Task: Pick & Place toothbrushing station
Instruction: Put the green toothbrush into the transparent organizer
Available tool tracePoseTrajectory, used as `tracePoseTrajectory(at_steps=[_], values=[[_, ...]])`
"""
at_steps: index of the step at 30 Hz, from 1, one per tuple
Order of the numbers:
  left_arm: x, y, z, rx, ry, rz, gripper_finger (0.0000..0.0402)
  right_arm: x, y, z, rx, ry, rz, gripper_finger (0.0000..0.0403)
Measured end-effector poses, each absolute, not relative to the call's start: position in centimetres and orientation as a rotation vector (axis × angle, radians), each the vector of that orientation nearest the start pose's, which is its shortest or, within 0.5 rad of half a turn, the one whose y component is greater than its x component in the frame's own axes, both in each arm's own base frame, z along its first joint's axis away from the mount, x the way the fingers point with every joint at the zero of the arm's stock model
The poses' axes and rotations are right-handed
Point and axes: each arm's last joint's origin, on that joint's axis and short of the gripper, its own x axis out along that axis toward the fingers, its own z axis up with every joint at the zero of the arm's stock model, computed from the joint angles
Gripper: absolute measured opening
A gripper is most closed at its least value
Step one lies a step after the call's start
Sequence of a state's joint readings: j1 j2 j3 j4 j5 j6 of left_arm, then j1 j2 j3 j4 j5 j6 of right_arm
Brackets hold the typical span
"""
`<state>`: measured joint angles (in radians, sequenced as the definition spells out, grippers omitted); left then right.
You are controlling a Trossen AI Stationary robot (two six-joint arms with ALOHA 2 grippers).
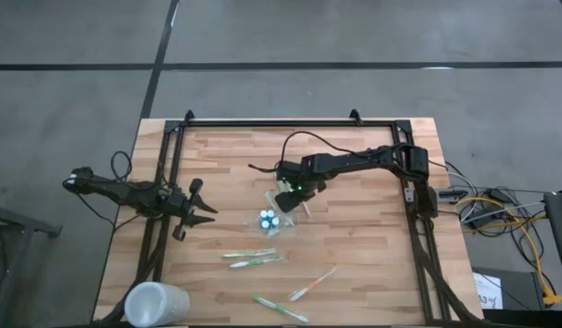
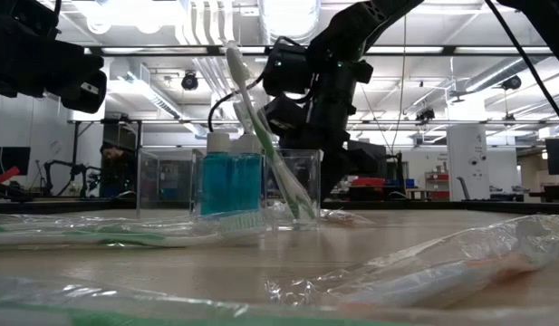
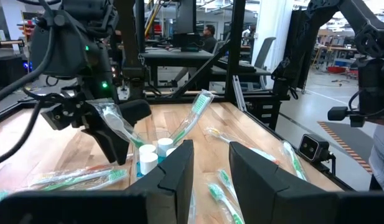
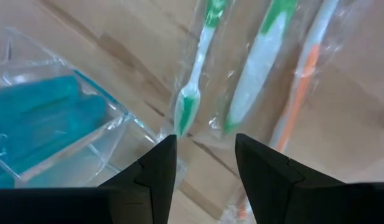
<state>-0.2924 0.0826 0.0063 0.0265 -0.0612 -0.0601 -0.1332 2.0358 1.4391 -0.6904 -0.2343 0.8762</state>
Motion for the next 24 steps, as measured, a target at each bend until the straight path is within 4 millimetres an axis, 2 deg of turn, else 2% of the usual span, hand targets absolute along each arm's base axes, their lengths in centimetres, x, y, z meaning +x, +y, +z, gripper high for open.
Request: tracePoseTrajectory(at_steps=[11, 24], values=[[9.8, -2.8, 16.2, -0.051, 0.056, -0.229, 0.0108, 40.0, -4.7, 14.5, 0.965, 1.262, -0.516, 0.0153], [9.8, -2.8, 16.2, -0.051, 0.055, -0.229, 0.0108, 39.7, -4.7, 14.0, 0.992, 1.288, -0.556, 0.0136]])
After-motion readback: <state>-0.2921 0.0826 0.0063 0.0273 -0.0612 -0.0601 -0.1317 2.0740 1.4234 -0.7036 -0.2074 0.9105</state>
